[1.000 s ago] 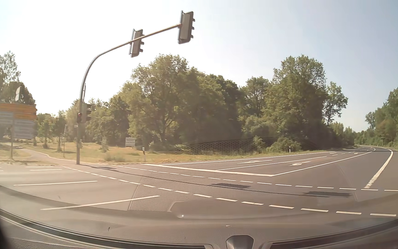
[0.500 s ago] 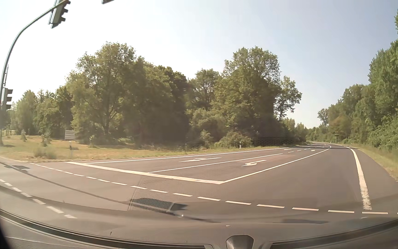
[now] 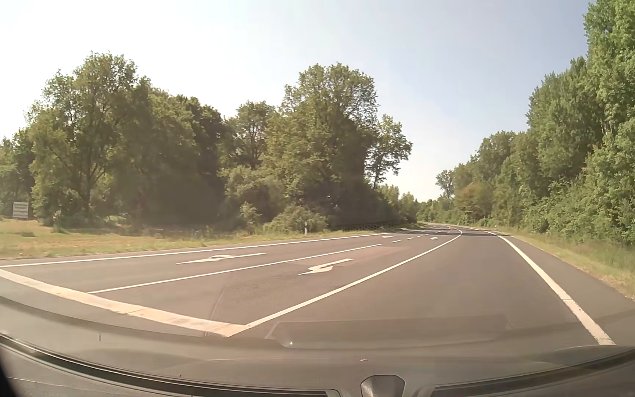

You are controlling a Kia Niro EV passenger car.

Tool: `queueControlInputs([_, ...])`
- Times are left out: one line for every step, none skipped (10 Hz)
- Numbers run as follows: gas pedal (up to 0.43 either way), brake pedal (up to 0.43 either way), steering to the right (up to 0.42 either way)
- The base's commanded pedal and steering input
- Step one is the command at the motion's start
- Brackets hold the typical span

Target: Follow the waypoints while adhering to traffic rules and regulations

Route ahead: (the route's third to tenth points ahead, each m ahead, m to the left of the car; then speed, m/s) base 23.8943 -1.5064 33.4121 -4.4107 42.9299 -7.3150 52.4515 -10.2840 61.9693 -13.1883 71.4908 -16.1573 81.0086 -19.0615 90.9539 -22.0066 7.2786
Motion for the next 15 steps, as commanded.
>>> queueControlInputs([0.299,0.006,0.182])
queueControlInputs([0.299,0.006,0.168])
queueControlInputs([0.299,0.006,0.151])
queueControlInputs([0.319,0.006,0.135])
queueControlInputs([0.319,0.006,0.126])
queueControlInputs([0.319,0.006,0.115])
queueControlInputs([0.331,0.006,0.108])
queueControlInputs([0.331,0.006,0.104])
queueControlInputs([0.331,0.006,0.097])
queueControlInputs([0.339,0.006,0.088])
queueControlInputs([0.339,0.006,0.075])
queueControlInputs([0.339,0.006,0.062])
queueControlInputs([0.35,0.006,0.05])
queueControlInputs([0.35,0.006,0.04])
queueControlInputs([0.35,0.006,0.033])
